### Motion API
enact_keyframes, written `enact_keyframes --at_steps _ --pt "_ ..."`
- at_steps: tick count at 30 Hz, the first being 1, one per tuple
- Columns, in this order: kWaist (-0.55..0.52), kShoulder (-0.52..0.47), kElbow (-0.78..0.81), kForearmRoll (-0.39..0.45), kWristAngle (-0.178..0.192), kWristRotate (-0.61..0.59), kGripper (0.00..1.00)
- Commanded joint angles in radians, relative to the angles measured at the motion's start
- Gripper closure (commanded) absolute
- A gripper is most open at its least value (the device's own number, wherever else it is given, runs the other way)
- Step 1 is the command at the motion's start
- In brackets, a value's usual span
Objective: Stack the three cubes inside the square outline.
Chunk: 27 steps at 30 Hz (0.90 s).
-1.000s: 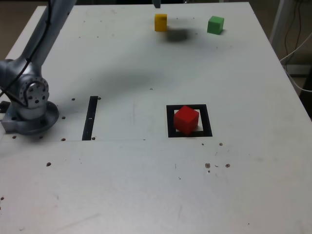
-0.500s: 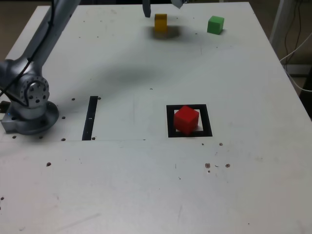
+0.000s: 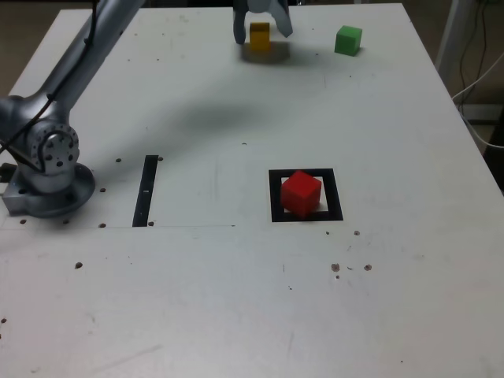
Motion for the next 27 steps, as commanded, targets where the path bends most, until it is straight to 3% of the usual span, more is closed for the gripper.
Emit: enact_keyframes --at_steps 1,7,15,27 --pt "-0.002 0.011 -0.012 0.015 0.009 -0.003 0.18" --pt "-0.006 0.03 -0.033 0.015 0.011 -0.005 0.22" --pt "-0.014 0.039 -0.09 0.014 0.009 -0.008 0.51" --pt "-0.014 0.061 -0.075 0.015 -0.006 -0.016 0.61"
